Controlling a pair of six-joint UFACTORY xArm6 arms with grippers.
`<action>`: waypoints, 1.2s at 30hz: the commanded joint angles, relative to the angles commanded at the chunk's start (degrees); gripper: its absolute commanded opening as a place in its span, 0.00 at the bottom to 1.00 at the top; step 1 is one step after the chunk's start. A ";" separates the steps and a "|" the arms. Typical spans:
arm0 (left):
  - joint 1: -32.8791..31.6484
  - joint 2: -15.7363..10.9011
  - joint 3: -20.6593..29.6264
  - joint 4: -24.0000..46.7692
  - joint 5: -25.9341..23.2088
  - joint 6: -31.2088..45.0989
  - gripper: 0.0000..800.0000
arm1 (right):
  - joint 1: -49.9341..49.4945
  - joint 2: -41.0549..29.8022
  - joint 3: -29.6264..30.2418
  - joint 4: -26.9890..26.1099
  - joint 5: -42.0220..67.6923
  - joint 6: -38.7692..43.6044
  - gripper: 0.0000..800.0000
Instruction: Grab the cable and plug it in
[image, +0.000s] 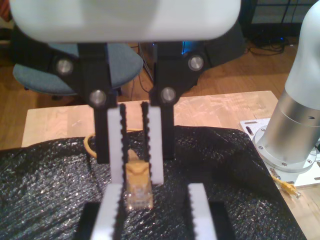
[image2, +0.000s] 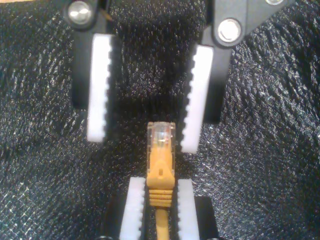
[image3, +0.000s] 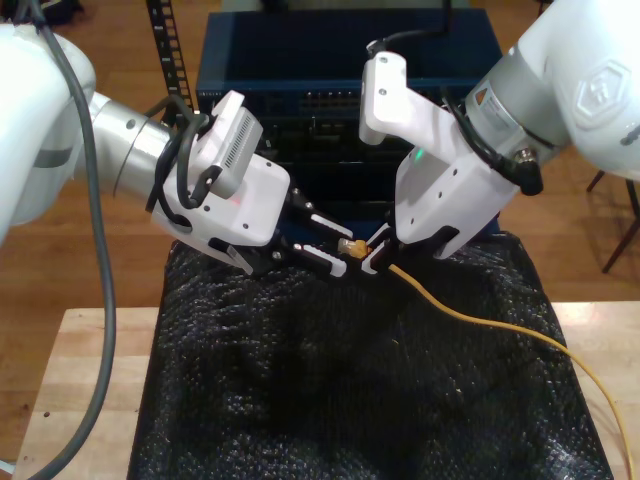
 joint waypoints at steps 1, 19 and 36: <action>0.09 0.00 0.00 0.00 0.00 -0.09 0.31 | 0.00 0.00 0.00 0.00 0.00 0.00 0.00; 0.62 0.00 0.53 -1.32 -0.09 0.00 0.30 | 0.09 -0.09 0.00 0.00 0.09 0.00 0.00; 0.62 0.00 1.49 -1.41 -0.18 0.00 0.19 | 0.18 -0.09 0.00 -0.09 0.09 0.00 0.01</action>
